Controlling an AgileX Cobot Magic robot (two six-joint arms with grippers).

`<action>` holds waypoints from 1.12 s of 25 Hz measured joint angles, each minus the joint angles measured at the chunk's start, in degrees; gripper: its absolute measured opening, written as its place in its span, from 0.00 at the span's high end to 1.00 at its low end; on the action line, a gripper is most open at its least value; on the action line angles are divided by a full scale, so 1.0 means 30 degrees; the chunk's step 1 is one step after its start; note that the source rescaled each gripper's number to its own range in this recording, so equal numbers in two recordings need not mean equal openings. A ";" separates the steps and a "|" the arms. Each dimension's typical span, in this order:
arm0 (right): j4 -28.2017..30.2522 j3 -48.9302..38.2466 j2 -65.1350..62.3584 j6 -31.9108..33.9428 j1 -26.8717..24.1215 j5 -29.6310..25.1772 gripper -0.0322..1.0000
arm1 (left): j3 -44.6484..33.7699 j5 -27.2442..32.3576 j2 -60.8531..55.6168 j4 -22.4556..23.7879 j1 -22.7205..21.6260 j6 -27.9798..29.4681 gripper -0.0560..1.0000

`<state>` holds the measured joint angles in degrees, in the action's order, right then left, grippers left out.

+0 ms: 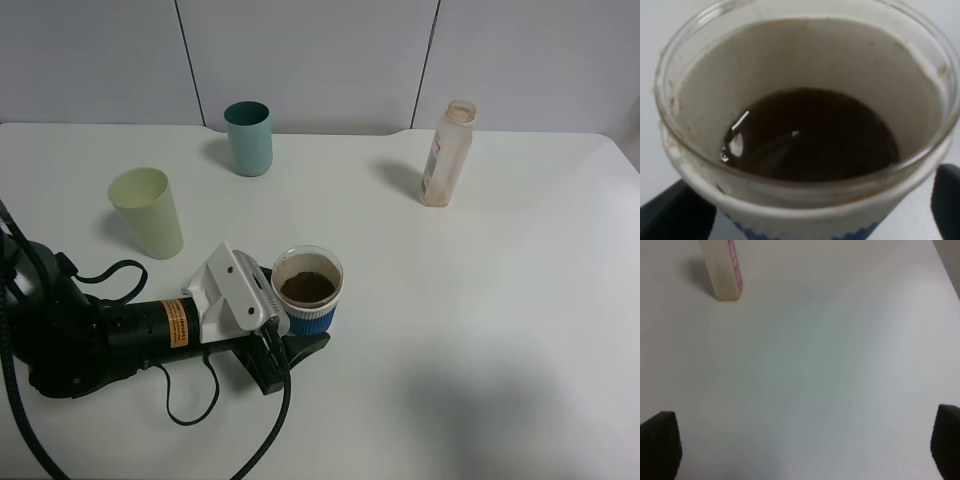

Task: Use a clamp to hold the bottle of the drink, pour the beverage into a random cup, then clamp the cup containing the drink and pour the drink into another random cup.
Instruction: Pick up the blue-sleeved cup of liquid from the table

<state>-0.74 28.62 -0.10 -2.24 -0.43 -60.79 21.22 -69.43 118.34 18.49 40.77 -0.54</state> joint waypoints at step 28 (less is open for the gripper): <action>0.0000 0.0000 0.0000 0.0000 0.0000 0.0000 0.00 | 0.1929 0.0000 0.1427 -0.0315 0.0000 0.2699 0.00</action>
<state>-0.74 28.62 -0.10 -2.24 -0.43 -60.79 27.01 -69.43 122.62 17.54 40.77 7.56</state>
